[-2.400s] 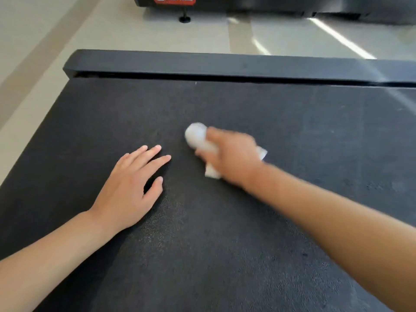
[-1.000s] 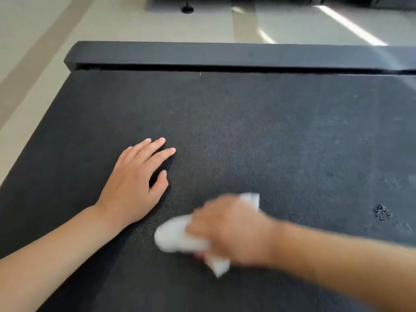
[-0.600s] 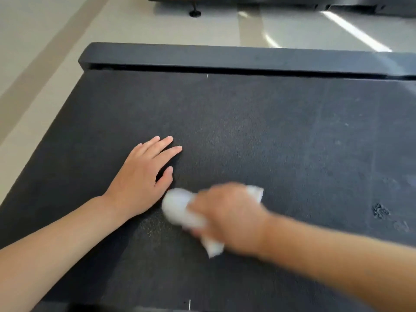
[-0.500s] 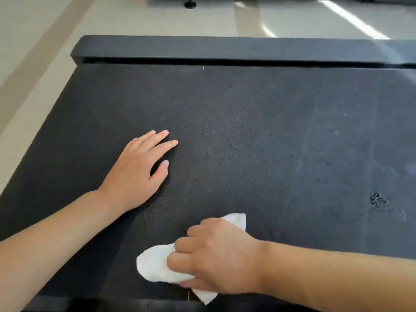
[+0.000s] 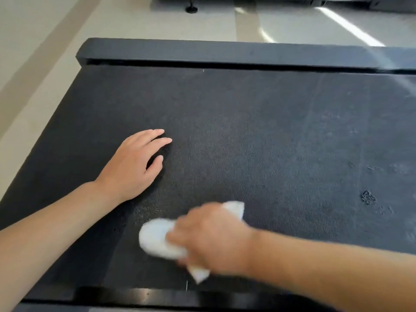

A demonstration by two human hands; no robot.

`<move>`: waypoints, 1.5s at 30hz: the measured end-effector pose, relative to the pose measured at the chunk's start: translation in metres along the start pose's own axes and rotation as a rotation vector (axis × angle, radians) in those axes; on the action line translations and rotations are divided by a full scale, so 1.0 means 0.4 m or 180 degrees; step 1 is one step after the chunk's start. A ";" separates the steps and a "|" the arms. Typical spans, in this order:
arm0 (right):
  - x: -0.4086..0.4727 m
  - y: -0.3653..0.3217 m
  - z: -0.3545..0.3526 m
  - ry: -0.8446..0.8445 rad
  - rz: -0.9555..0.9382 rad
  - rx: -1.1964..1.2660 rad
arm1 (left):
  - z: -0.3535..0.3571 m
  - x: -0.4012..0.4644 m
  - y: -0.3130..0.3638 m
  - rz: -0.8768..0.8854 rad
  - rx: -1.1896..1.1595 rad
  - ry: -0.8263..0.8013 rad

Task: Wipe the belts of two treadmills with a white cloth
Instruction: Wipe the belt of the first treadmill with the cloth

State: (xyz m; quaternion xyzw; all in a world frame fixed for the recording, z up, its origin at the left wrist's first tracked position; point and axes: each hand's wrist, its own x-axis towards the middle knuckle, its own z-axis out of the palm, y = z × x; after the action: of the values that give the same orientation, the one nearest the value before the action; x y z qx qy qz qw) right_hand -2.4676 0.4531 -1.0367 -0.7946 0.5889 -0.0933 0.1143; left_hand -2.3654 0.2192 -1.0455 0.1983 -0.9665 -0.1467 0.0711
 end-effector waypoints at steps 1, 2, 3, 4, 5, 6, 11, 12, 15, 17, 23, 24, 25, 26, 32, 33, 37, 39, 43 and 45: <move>-0.006 -0.025 0.011 -0.0213 -0.0355 0.0109 | -0.003 0.000 -0.001 -0.0005 0.0043 -0.0004; -0.003 -0.006 0.014 -0.0150 -0.0482 0.0101 | -0.006 0.001 -0.003 -0.0027 0.0073 0.0001; 0.014 0.046 0.000 0.0132 -0.0367 -0.0033 | -0.008 0.004 -0.007 -0.0053 0.0089 0.0016; 0.038 0.122 -0.026 0.0449 0.0087 -0.0209 | -0.011 0.006 -0.012 -0.0084 0.0113 0.0033; 0.066 0.220 -0.063 0.0721 0.0793 -0.0367 | -0.017 0.006 -0.019 -0.0116 0.0139 0.0050; 0.080 0.321 -0.110 0.0822 0.1599 -0.0495 | -0.023 0.003 -0.025 -0.0142 0.0157 0.0074; 0.144 0.471 -0.158 0.1084 0.2510 -0.0863 | -0.056 -0.034 -0.079 -0.0449 0.0217 0.0120; 0.170 0.408 -0.132 0.1004 0.2201 -0.0842 | -0.060 -0.041 -0.094 -0.0519 0.0234 0.0120; 0.228 0.155 -0.031 0.0609 0.1099 -0.0481 | -0.076 -0.063 -0.141 -0.0740 0.0210 0.0166; 0.219 -0.013 0.017 0.0180 0.0188 -0.0188 | -0.083 -0.073 -0.161 -0.0770 0.0181 0.0214; 0.249 0.073 -0.069 -0.0162 0.0435 -0.0085 | -0.082 -0.096 -0.170 -0.0733 0.0107 0.0206; 0.270 0.185 -0.111 0.0127 0.1092 -0.0212 | -0.084 -0.102 -0.169 -0.0724 0.0104 0.0203; 0.282 0.301 -0.149 0.0452 0.1698 -0.0462 | -0.085 -0.107 -0.165 -0.0723 0.0088 0.0199; 0.279 0.402 -0.182 0.0693 0.2344 -0.0652 | -0.087 -0.110 -0.162 -0.0720 0.0065 0.0198; 0.196 0.225 -0.064 0.0789 0.1600 -0.0483 | -0.081 -0.101 -0.163 -0.0568 0.0041 0.0226; 0.160 0.110 -0.031 0.0603 0.0908 -0.0306 | -0.076 -0.094 -0.159 -0.0527 0.0045 0.0238; 0.053 -0.060 0.026 -0.0442 -0.0723 -0.0030 | -0.049 -0.051 -0.112 -0.0253 -0.0004 0.0196; 0.090 0.073 -0.025 0.0237 -0.0161 -0.0210 | -0.032 -0.024 -0.074 -0.0068 -0.0051 0.0138; 0.058 0.547 -0.216 0.1093 0.2694 -0.0895 | -0.020 0.007 -0.003 0.0190 -0.0087 0.0167; -0.011 0.646 -0.258 0.1054 0.3433 -0.0794 | -0.022 0.022 0.020 0.0267 -0.0121 0.0182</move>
State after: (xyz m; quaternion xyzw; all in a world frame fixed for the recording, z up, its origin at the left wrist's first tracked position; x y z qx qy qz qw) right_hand -2.7344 0.3775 -1.0134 -0.3644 0.9273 -0.0748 -0.0425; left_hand -2.3744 0.2205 -1.0341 0.1603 -0.9686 -0.1562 0.1086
